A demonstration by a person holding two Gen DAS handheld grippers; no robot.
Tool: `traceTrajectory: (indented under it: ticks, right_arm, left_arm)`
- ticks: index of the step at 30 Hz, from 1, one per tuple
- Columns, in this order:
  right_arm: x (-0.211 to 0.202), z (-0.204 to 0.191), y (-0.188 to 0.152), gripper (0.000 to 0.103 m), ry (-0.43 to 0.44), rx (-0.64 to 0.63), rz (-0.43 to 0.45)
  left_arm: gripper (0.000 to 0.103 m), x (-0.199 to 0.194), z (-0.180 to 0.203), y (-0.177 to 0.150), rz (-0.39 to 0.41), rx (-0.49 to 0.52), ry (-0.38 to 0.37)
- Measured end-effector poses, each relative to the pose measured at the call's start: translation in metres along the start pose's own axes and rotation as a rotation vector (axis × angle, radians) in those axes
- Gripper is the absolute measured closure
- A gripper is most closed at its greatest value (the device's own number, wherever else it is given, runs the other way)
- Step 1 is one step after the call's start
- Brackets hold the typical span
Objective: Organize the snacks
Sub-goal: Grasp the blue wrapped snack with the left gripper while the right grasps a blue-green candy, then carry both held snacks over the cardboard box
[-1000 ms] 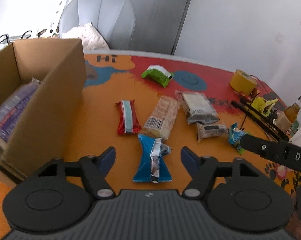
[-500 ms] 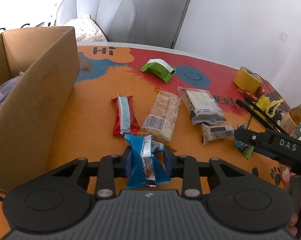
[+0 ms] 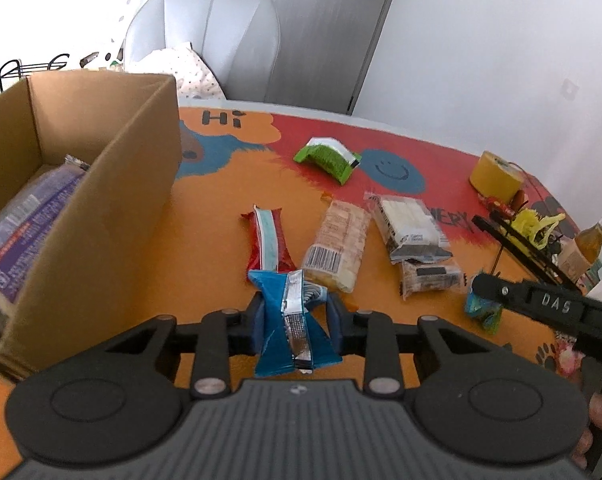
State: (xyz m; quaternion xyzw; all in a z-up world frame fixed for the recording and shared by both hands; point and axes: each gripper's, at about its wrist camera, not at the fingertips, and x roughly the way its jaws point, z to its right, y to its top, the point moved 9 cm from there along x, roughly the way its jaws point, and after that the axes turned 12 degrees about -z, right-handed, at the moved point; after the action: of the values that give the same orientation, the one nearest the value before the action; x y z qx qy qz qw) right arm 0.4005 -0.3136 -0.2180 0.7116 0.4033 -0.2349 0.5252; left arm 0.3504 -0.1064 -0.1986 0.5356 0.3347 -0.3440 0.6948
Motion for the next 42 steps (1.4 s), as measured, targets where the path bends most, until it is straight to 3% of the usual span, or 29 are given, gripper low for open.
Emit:
traceTrajectory:
  ticks: [24, 42]
  right_arm:
    - [-0.068, -0.062, -0.014, 0.075, 0.083, -0.093, 0.071]
    - [-0.090, -0.132, -0.016, 0.075, 0.153, -0.201, 0.108]
  left_arm:
    - [0.073, -0.080, -0.010, -0.001, 0.133, 0.008, -0.008]
    - [0.073, -0.130, -0.053, 0.001, 0.213, -0.028, 0.027]
